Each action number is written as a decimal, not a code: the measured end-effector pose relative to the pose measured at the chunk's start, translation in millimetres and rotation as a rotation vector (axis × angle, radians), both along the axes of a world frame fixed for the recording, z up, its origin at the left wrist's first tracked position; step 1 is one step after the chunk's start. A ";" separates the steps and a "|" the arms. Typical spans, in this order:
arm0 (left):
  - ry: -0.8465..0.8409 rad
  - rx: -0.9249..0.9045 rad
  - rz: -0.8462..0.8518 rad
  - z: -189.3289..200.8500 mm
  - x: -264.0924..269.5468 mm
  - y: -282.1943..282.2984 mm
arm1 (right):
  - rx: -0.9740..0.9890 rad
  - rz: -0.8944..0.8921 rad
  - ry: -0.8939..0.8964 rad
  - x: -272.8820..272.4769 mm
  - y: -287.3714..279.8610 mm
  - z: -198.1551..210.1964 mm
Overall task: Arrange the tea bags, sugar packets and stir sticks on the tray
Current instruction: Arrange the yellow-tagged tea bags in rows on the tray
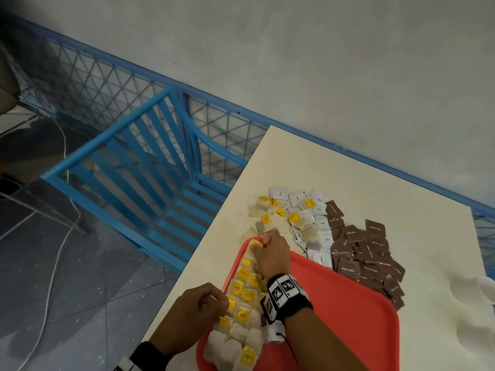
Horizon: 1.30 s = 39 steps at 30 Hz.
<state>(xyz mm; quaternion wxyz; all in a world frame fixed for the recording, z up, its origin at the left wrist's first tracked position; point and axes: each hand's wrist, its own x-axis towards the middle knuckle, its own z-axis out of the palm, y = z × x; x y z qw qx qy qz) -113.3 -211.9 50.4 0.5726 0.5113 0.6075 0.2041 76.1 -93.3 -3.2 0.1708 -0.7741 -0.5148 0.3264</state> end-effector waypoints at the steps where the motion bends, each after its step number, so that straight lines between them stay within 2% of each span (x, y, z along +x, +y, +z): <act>1: 0.006 0.006 -0.002 2.0 -0.1 2.7 | -0.010 0.057 -0.044 -1.9 0.1 -0.3; 3: 0.026 0.027 -0.025 4.4 0.7 8.8 | -0.066 0.168 -0.121 -1.1 1.7 -2.2; 5: 0.055 0.049 -0.079 3.6 2.8 14.6 | -0.037 0.197 -0.083 5.6 5.4 -1.8; 9: 0.147 0.102 -0.191 -5.9 4.6 35.5 | 0.009 0.188 0.059 29.9 20.9 18.4; 13: 0.321 0.154 -0.231 -11.0 7.9 78.6 | -0.001 0.102 -0.002 58.0 52.4 26.3; 17: 0.457 0.188 -0.231 -20.4 17.1 130.1 | -0.075 0.084 -0.031 65.9 84.5 21.0; 25: 0.592 0.215 -0.274 -50.7 44.0 188.7 | -0.124 0.304 -0.122 45.6 89.5 -11.2; 30: 0.629 0.178 -0.365 -66.1 68.0 201.7 | -0.032 0.204 -0.029 66.3 86.4 -18.0; 35: 0.702 0.226 -0.418 -74.5 79.6 211.5 | 0.033 0.103 0.093 90.3 77.6 -12.1; 39: 0.559 0.246 -0.320 -67.3 69.1 217.8 | 0.064 -0.054 0.316 103.1 67.8 3.3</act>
